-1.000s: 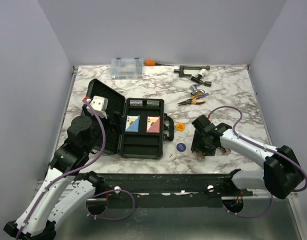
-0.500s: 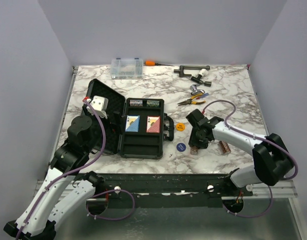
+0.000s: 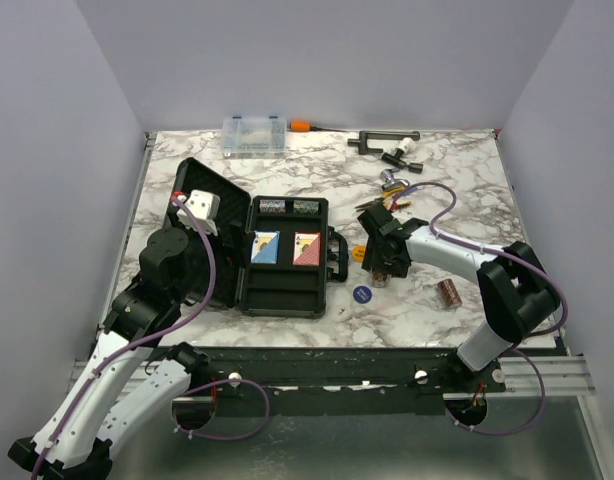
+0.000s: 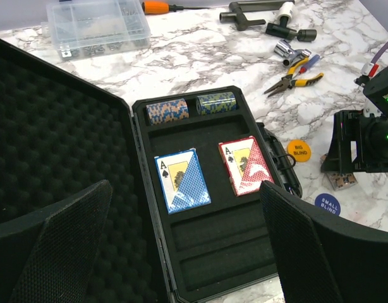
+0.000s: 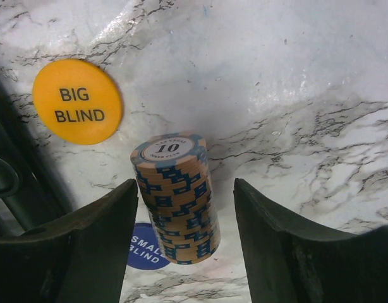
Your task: Pack up texas hold em set
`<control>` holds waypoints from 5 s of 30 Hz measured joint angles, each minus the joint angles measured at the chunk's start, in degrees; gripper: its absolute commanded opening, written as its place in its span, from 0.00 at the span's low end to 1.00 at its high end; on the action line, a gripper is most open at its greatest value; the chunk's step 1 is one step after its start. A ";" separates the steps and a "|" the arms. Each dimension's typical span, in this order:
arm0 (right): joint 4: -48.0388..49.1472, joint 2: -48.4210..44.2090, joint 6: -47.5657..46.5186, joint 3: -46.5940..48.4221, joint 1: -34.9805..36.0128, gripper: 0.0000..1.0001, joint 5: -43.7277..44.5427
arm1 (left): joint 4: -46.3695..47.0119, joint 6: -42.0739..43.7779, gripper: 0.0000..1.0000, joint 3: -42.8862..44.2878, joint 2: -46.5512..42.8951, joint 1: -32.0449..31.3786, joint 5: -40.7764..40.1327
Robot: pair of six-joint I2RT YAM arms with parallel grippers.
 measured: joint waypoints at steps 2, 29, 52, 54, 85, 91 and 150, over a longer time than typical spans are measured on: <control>-0.04 0.20 -0.63 0.00 0.00 0.69 0.44 | 0.02 -0.02 0.98 0.00 0.09 0.00 0.00; -0.57 0.83 -15.15 2.86 0.00 0.51 0.68 | -0.04 -0.02 0.98 0.00 1.84 0.00 0.00; -0.79 1.29 -15.06 3.26 0.00 0.24 -2.78 | -0.07 0.00 0.98 0.00 2.47 0.00 0.00; -1.38 1.49 -15.87 4.00 0.00 0.22 -2.75 | -0.07 -0.02 0.98 0.00 2.47 0.00 0.00; 12.87 -2.82 -34.97 16.39 0.39 0.06 -14.21 | -0.07 -0.02 0.98 0.00 1.66 0.00 0.00; 17.57 -2.67 -41.16 18.34 3.30 0.01 -18.01 | -0.09 -0.02 0.98 0.00 1.60 0.00 -0.02; 11.41 31.36 -85.15 50.14 10.29 0.01 -40.02 | -0.07 -0.50 0.98 -0.46 -4.52 0.00 -13.53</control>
